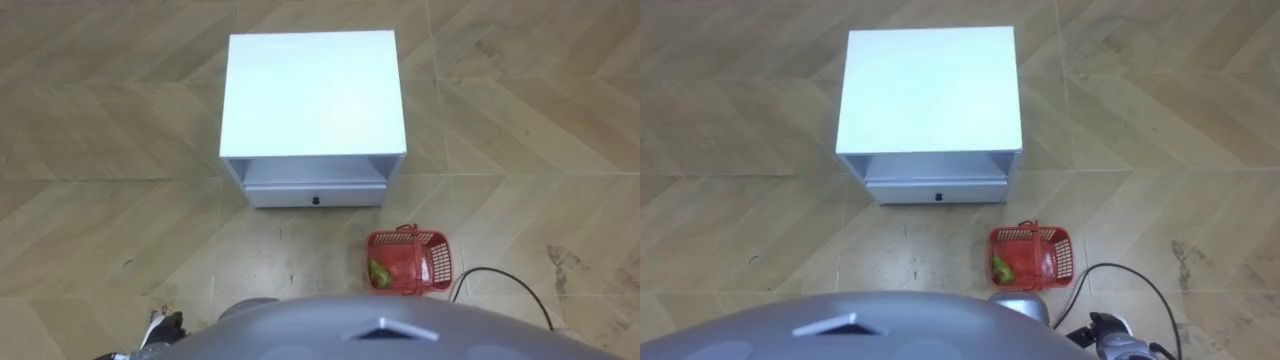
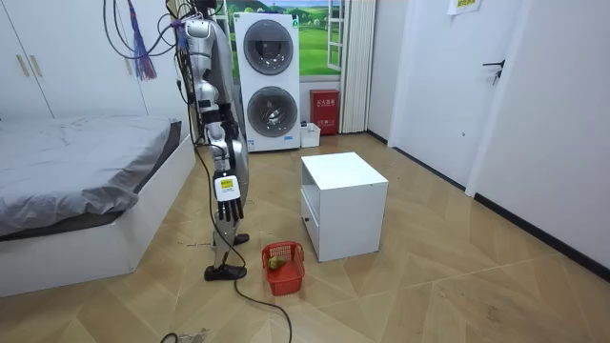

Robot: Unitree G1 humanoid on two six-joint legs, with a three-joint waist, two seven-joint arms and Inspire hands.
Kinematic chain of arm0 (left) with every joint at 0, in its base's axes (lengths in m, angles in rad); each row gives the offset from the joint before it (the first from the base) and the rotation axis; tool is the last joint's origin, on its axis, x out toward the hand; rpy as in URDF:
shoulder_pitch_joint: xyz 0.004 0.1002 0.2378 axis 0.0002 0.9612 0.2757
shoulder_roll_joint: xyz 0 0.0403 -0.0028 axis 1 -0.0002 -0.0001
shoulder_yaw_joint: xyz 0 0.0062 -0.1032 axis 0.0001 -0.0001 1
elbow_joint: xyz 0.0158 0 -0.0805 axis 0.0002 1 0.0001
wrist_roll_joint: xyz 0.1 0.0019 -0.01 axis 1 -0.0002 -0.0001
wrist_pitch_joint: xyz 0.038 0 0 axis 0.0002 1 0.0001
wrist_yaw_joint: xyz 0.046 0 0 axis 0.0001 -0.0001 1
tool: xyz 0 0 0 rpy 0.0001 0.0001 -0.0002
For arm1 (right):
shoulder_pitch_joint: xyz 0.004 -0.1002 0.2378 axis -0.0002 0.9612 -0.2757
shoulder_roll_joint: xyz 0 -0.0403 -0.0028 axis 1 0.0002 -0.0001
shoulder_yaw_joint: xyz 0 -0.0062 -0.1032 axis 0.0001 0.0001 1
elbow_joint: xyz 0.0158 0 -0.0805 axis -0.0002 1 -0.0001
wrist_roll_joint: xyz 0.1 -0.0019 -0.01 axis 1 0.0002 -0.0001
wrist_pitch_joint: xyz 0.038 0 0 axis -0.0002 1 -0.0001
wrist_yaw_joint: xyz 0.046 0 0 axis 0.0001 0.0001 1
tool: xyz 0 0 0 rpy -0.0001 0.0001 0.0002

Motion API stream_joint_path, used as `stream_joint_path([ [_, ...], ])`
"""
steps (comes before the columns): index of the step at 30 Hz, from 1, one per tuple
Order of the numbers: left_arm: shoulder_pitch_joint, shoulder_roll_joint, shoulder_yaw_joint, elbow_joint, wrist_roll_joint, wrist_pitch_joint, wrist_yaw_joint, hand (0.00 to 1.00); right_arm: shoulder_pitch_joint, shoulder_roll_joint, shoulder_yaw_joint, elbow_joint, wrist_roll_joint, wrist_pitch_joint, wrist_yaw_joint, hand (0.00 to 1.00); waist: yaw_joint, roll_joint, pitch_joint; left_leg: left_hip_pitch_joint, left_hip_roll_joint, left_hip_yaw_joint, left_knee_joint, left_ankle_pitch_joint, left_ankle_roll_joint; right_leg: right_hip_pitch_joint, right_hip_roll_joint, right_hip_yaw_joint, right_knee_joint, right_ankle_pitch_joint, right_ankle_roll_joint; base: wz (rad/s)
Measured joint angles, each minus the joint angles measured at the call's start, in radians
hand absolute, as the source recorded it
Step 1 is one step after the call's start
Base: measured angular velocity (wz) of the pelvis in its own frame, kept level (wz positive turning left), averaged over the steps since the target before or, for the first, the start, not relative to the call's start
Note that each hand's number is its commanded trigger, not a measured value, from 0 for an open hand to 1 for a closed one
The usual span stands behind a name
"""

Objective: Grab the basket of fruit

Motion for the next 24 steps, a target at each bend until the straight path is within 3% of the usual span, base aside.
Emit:
stream_joint_path([
  [24,-0.001,0.000,-0.008,-0.003,-0.014,0.000,0.045,0.00,0.004,0.000,0.063,0.030,0.008,0.011,0.021,0.00,0.020,0.003,-0.0004,-0.001,-0.001,-0.009,-0.002,0.000,-0.001,0.003,-0.001,-0.017,0.001,0.000,0.000,0.01],
])
